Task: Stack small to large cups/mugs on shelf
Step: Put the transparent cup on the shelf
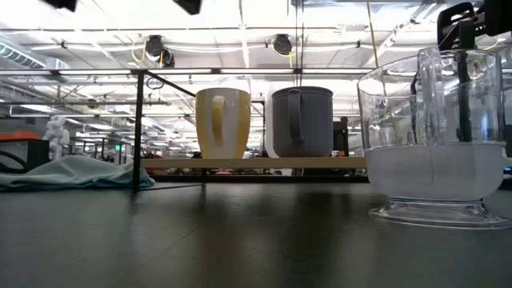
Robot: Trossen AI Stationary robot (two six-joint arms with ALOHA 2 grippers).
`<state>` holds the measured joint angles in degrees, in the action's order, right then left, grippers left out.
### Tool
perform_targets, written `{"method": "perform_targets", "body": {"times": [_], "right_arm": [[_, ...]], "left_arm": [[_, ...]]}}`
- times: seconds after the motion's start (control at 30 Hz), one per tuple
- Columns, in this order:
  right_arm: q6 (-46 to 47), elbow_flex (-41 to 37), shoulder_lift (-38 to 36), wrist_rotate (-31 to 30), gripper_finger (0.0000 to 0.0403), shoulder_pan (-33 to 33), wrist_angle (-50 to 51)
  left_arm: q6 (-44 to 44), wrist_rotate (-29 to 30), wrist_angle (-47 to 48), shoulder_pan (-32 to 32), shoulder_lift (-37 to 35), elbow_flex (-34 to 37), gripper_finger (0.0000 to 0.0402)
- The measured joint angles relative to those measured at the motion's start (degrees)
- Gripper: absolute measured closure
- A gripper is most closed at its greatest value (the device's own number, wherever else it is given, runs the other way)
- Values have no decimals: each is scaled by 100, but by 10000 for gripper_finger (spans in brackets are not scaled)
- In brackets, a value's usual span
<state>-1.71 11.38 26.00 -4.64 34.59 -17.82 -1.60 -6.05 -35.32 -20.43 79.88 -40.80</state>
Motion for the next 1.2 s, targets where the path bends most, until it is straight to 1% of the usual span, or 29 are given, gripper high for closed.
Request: {"method": "perform_targets", "body": {"times": [0.27,0.4,0.47,0.7,0.8,0.87,0.93,1.2], "right_arm": [[-51,0,0,-2,403,0,-86],[-51,0,0,-2,403,0,-85],[-51,0,-1,-2,403,1,-93],[-31,0,-2,-4,403,0,-112],[41,0,-2,-4,403,0,-120],[89,0,0,-3,403,0,-119],[100,0,2,-4,403,0,-119],[91,0,7,-3,403,0,-113]], "left_arm": [[-130,-637,347,62,943,-1126,401],[-245,-706,730,161,1406,-1686,401],[-239,-762,779,255,1661,-1960,401],[-266,-1253,1038,532,2334,-2902,401],[-324,-1277,1171,609,2483,-3293,401],[-367,-1474,1137,665,2591,-3529,401],[-379,-1645,1212,689,2601,-3658,401],[-538,-1657,1113,710,2591,-3930,401]]}}
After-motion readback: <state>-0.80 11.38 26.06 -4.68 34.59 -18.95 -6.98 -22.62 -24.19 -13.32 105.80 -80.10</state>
